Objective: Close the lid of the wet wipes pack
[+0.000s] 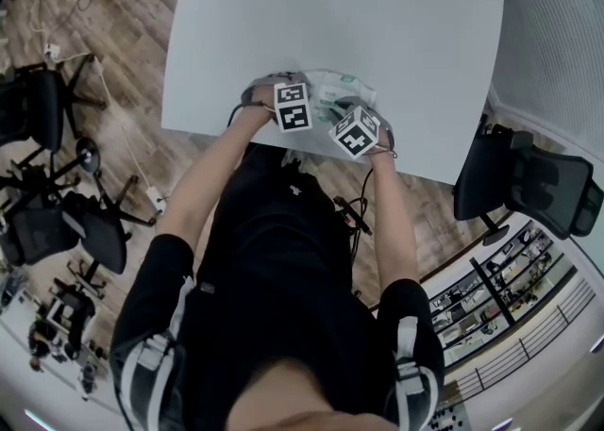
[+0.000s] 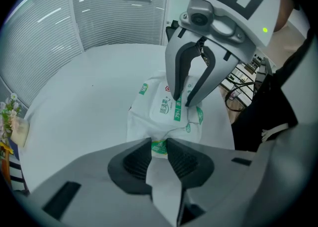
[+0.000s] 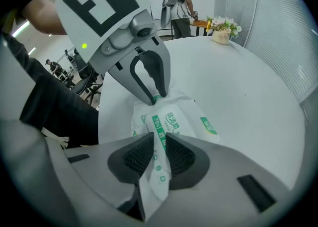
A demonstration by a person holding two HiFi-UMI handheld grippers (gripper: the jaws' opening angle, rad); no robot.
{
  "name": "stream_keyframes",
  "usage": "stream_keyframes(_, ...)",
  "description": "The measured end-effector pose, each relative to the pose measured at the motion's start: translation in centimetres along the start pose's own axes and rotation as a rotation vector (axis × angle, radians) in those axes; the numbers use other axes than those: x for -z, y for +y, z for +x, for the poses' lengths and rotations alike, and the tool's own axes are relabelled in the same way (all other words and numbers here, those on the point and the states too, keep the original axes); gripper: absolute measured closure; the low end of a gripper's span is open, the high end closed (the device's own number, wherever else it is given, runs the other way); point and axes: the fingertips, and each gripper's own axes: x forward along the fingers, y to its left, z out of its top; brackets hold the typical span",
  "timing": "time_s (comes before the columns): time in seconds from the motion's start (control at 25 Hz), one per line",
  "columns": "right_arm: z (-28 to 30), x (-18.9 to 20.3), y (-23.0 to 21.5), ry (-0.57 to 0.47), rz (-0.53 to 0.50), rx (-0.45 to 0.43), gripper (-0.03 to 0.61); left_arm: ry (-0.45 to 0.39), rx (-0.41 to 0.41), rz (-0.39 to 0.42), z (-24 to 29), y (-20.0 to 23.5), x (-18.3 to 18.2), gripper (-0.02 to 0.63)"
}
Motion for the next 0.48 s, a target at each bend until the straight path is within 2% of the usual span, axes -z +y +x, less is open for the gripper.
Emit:
stream_keyframes(0.12,-0.7,-0.3,0.1,-0.073,0.116,-0.017,0.484,-0.024,-0.026,-0.035,-0.3,-0.1,0.4,0.504)
stream_keyframes(0.24,-3.5,-0.6,0.4,-0.207,0.263,0.007,0.485,-0.067,0.005,-0.168,-1.6,-1.6,0.7,0.511)
stream_keyframes(0.36,-7.7,-1.0,0.6,-0.353,0.352,0.087,0.485,-0.152,-0.020,-0.263,-4.3,-2.9,0.0,0.511)
stream_keyframes(0.48,-12.9,-1.3,0.7,-0.518,0.436,0.212,0.488,-0.280,-0.127,-0.348,-8.3,-3.5,-1.5,0.515)
